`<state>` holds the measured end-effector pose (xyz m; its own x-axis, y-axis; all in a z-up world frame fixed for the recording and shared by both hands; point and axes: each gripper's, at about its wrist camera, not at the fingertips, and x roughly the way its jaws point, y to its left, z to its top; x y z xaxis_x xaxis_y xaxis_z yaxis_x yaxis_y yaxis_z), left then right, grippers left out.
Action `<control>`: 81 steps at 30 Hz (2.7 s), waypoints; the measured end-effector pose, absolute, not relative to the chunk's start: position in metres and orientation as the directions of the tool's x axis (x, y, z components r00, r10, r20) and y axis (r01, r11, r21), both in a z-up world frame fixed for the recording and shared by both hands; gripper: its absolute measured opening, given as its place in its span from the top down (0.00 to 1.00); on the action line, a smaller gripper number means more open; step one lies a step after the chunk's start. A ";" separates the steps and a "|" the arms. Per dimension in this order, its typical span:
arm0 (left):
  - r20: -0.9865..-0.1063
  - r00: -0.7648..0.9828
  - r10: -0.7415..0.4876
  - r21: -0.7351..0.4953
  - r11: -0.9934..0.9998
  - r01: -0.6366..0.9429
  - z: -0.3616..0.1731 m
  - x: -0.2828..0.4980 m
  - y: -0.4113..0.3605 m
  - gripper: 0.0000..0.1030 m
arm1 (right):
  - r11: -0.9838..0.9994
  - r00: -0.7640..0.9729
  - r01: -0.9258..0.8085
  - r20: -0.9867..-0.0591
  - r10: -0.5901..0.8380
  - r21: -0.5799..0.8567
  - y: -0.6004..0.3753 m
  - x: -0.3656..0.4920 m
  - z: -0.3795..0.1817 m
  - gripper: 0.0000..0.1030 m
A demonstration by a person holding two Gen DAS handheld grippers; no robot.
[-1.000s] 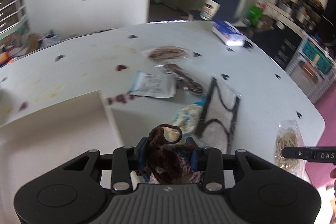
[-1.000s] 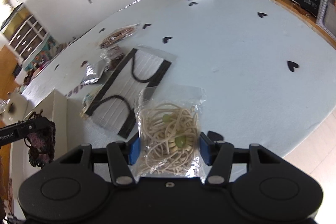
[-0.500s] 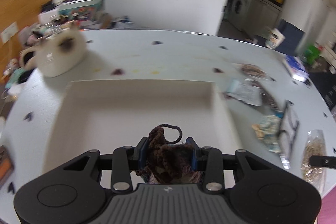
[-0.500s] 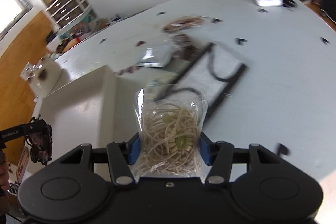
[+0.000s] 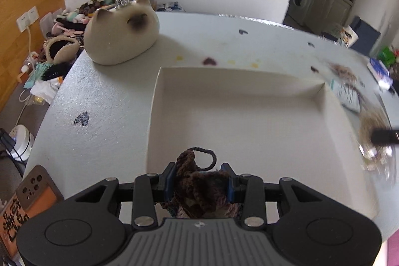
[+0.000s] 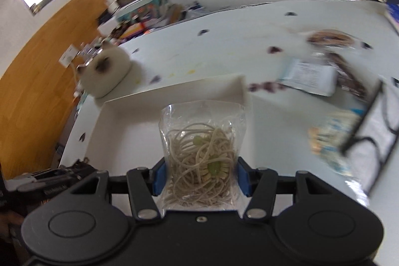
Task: Organize soft objects
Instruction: 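Carry the scrunchie and cord bag with both tools over the white tray, then release the cord bag from the right tool while the left tool releases the scrunchie into the tray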
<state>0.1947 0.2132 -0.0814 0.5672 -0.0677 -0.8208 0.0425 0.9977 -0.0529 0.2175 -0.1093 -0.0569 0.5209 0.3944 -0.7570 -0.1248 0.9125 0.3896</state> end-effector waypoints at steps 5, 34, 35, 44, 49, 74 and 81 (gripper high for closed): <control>-0.842 0.519 -0.145 -0.083 0.987 0.140 -0.098 0.194 0.223 0.62 | 0.912 0.499 -0.254 -0.764 0.408 0.321 -0.044 0.236 -0.059 0.45; -0.824 0.512 -0.244 -0.212 0.970 0.122 -0.106 0.168 0.234 0.36 | 0.334 0.221 -0.941 -0.848 0.481 -0.056 0.137 0.281 -0.087 0.20; -0.824 0.515 -0.237 -0.206 0.972 0.117 -0.106 0.167 0.233 0.36 | 0.367 0.213 -0.930 -0.840 0.499 -0.018 0.133 0.287 -0.083 0.24; -0.797 0.576 -0.180 -0.185 0.981 0.051 -0.088 0.152 0.239 0.46 | 0.690 0.166 -0.636 -0.812 0.560 0.346 0.107 0.338 -0.090 0.56; -0.795 0.583 -0.165 -0.180 0.983 0.033 -0.080 0.148 0.242 0.48 | 0.649 0.112 -0.673 -0.819 0.563 0.355 0.128 0.330 -0.109 0.55; -0.828 0.515 -0.220 -0.162 0.974 0.156 -0.084 0.170 0.221 0.71 | 0.665 0.199 -0.647 -0.760 0.619 0.373 0.073 0.289 -0.077 0.54; -0.800 0.553 -0.230 -0.190 0.973 0.130 -0.068 0.158 0.229 0.62 | 0.689 0.259 -0.631 -0.741 0.620 0.356 0.057 0.268 -0.063 0.54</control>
<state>0.1579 0.2291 -0.0682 0.5534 -0.2303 -0.8004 0.1304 0.9731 -0.1898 0.2678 0.0571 -0.0633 0.2588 0.6200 -0.7407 -0.6309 0.6891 0.3564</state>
